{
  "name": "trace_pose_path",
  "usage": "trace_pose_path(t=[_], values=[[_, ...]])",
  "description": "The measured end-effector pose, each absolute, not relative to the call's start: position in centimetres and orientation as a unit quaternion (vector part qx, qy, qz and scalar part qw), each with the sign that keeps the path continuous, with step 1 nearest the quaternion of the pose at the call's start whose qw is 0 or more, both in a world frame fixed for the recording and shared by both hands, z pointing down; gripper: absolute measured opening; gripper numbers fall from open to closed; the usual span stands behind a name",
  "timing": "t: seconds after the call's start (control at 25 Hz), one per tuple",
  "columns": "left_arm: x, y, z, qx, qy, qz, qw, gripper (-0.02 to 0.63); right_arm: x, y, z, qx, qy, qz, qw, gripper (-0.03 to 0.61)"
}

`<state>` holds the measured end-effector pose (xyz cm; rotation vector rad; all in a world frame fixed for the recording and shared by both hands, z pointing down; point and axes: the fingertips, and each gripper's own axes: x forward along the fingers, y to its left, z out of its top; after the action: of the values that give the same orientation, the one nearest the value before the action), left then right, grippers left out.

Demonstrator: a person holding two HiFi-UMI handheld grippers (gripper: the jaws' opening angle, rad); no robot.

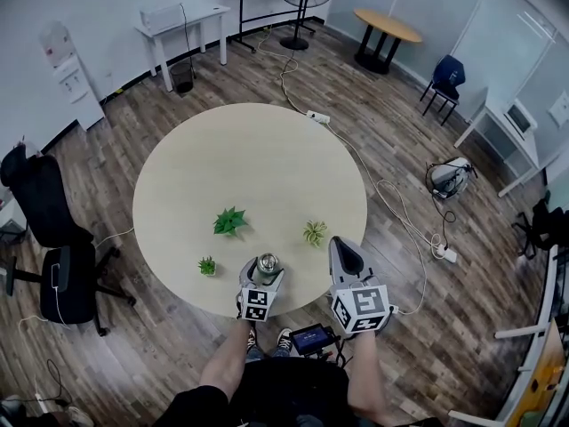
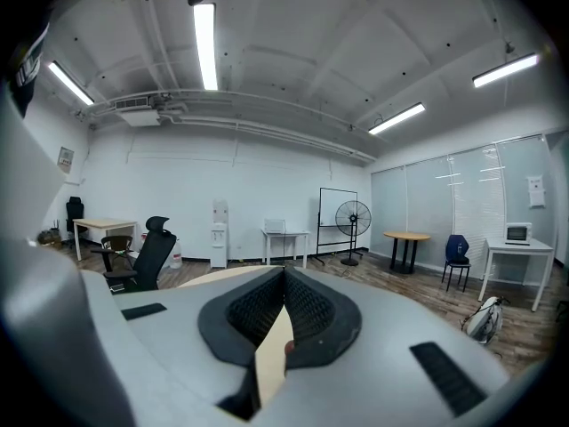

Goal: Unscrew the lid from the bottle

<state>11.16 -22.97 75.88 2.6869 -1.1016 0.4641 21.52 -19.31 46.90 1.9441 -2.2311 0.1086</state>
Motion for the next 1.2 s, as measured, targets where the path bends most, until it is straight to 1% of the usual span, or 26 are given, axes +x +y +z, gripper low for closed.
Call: trace_pose_path(t=[0.16,0.36,0.48,0.72,0.96,1.2], values=[[11.0,-23.6,71.3,0.912,-0.381,0.130,0.084,0.361,20.8,-19.5,46.7,0.647,-0.757,0.036,0.082,0.003],[10.5,-24.0,64.9,0.917,-0.371,0.143,0.040,0.360,19.4,-19.6,46.4,0.636,-0.768,0.029,0.072,0.003],[9.6,-24.5,60.4,0.916,-0.374,0.142,0.034,0.361,19.0,-19.9,45.8,0.632,-0.773,0.025,0.061,0.003],[8.1,-24.3,52.4,0.918,-0.367,0.147,0.027,0.360,18.5,-20.3,44.2,0.625,-0.780,0.037,0.005,0.003],[7.5,-23.5,48.4,0.921,-0.358,0.152,0.021,0.360,18.1,-20.5,43.1,0.612,-0.789,0.044,-0.031,0.003],[7.7,-23.0,47.7,0.924,-0.353,0.149,0.022,0.362,17.8,-20.4,42.4,0.608,-0.793,0.034,-0.029,0.005]])
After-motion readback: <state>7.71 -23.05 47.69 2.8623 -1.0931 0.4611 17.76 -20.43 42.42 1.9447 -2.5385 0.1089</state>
